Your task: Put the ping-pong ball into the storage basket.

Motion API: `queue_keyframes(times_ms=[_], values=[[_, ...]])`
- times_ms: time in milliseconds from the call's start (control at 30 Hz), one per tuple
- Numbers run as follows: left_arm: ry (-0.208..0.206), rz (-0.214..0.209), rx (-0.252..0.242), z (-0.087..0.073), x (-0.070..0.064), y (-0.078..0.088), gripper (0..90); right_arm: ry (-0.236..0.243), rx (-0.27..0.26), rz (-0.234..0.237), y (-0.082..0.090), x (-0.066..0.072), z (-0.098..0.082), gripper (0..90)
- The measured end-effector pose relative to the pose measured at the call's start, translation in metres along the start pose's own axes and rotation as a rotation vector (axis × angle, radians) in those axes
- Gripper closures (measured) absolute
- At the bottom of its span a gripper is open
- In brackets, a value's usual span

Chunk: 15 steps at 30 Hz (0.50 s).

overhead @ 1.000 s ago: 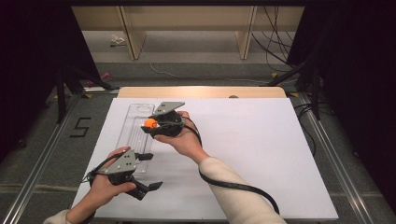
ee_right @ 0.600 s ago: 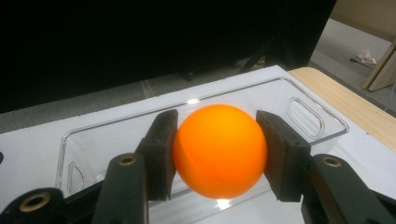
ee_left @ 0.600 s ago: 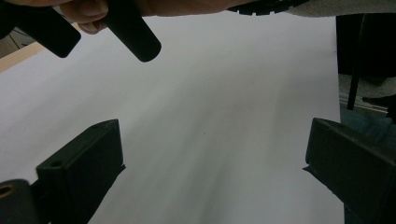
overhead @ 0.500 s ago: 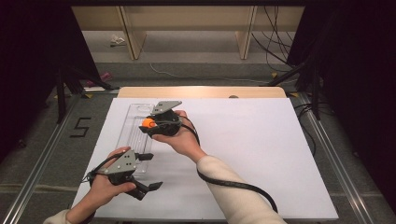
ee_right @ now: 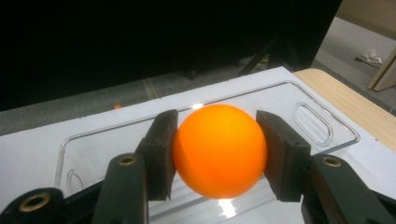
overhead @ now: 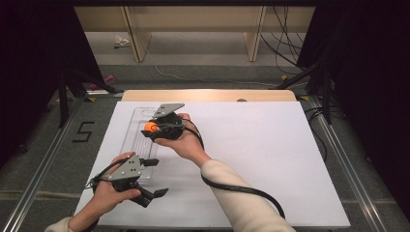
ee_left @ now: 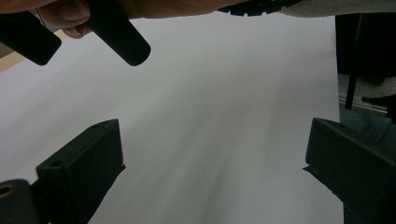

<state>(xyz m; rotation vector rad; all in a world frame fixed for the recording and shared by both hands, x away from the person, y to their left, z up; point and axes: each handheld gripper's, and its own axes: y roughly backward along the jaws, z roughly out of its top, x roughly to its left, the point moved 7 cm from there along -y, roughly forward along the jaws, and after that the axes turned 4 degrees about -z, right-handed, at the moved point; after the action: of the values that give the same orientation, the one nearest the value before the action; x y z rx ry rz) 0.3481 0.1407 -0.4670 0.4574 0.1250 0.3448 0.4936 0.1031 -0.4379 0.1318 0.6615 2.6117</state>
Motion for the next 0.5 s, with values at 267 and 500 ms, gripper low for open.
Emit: queue_keyframes(times_ms=[267, 500], values=[[-0.003, 0.001, 0.000, 0.0002, -0.0003, 0.0002, 3.7, -0.005, 0.010, 0.004, -0.0049, -0.0007, -0.0001, 51.7], [-0.004, 0.001, 0.000, -0.0001, -0.0002, -0.0002, 3.7, -0.003, 0.020, 0.008, -0.0087, -0.0018, 0.0005, 51.7]])
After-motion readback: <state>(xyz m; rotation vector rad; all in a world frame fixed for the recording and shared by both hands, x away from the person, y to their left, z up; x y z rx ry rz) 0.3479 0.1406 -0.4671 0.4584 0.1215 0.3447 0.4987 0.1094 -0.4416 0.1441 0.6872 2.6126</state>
